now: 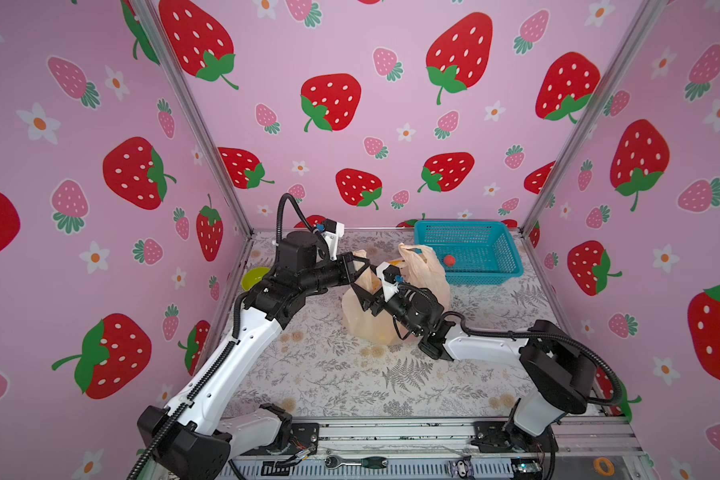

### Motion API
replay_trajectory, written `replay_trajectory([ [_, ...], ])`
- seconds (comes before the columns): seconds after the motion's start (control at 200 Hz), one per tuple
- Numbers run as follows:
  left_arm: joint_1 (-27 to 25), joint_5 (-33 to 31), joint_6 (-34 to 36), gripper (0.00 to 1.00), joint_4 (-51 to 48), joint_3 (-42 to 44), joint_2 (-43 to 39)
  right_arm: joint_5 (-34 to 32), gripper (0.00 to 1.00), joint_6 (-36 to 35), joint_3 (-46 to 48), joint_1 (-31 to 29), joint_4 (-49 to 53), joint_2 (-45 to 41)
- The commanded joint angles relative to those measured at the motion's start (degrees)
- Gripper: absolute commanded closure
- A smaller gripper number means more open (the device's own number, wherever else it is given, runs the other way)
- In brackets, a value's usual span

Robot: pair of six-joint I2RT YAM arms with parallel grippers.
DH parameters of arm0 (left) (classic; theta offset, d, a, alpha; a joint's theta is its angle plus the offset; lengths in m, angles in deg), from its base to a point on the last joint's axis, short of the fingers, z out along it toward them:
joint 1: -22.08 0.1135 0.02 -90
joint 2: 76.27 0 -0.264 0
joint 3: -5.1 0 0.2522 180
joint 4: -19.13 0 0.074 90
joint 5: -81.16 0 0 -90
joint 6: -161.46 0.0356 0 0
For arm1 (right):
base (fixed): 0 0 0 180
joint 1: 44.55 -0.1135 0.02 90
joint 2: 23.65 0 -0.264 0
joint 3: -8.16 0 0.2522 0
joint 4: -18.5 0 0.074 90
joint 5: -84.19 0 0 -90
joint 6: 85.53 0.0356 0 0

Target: Place the fake fruits into the plastic bag and tie a complex knot

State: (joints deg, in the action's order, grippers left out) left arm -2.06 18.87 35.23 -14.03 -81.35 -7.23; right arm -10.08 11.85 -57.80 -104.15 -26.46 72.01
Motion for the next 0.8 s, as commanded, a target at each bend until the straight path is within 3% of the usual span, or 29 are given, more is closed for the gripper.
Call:
replay_trajectory([
  [0.0,0.2,1.2,0.0,1.00,1.8,-2.4,0.1,2.0,0.29,2.6,-4.6,0.0,1.2,2.3],
  [0.17,0.3,1.1,-0.5,1.00,2.1,-2.1,-0.4,-5.6,0.53,8.5,-5.3,-0.4,3.0,6.1],
  [0.33,0.6,1.0,-0.6,1.00,2.7,-1.7,-0.9,-9.3,0.59,9.6,-0.8,-1.1,3.0,7.4],
  [0.475,1.6,1.8,-0.7,1.00,2.8,-1.8,-0.3,-9.6,0.60,5.6,0.6,-1.1,3.3,4.1],
  [0.585,2.1,2.2,-0.3,1.00,2.4,-2.1,0.3,-7.6,0.49,2.0,-0.3,-1.1,6.5,1.0],
  [0.675,2.3,2.2,0.2,1.00,2.1,-2.2,0.5,-5.8,0.31,0.1,-1.8,-0.9,11.5,-1.3],
  [0.795,2.5,2.0,0.3,1.00,2.0,-2.2,0.7,-4.0,0.23,-1.5,-3.5,-0.8,18.9,-4.9],
])
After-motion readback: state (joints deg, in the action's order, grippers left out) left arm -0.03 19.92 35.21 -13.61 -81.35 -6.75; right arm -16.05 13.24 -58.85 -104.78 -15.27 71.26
